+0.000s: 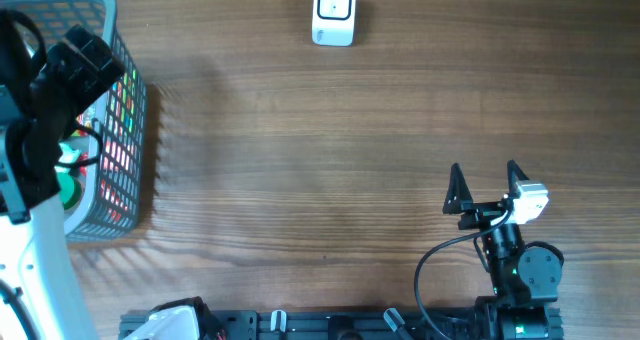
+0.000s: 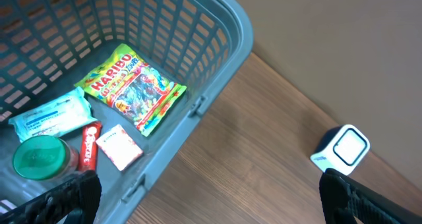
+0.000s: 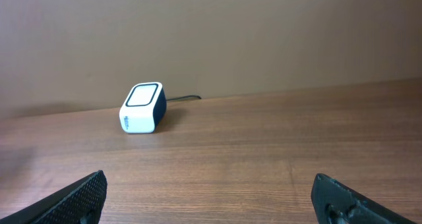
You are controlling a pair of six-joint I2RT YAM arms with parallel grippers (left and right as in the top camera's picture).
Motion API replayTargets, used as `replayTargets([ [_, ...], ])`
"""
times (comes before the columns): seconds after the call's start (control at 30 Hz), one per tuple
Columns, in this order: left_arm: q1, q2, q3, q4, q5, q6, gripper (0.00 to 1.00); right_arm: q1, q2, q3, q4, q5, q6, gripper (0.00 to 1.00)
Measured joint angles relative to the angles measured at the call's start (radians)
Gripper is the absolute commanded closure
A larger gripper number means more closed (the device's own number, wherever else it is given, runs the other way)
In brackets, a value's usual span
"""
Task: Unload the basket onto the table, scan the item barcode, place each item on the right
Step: 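Reach the left gripper into the basket and grasp the green-lidded jar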
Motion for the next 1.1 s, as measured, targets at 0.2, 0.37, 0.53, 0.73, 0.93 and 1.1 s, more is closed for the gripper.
replayTargets([
  [0.2,0.133,0.053,0.004,-0.171,-0.164,-0.307,0.0,0.0,0.0,0.0,0.0,0.0,0.0,0.0],
  [0.37,0.345,0.141,0.006,-0.329,-0.197,-0.57,0.0,0.0,0.0,0.0,0.0,0.0,0.0,0.0],
  [0.53,0.43,0.28,0.006,-0.32,-0.193,-0.645,0.0,0.0,0.0,0.0,0.0,0.0,0.0,0.0],
  [0.73,0.439,0.413,0.006,-0.277,-0.189,-0.659,0.0,0.0,0.0,0.0,0.0,0.0,0.0,0.0],
  [0.93,0.439,0.472,-0.058,-0.216,-0.189,-0.666,0.0,0.0,0.0,0.0,0.0,0.0,0.0,0.0],
  [1.1,0.442,0.476,-0.236,-0.084,-0.188,-0.665,0.0,0.0,0.0,0.0,0.0,0.0,0.0,0.0],
])
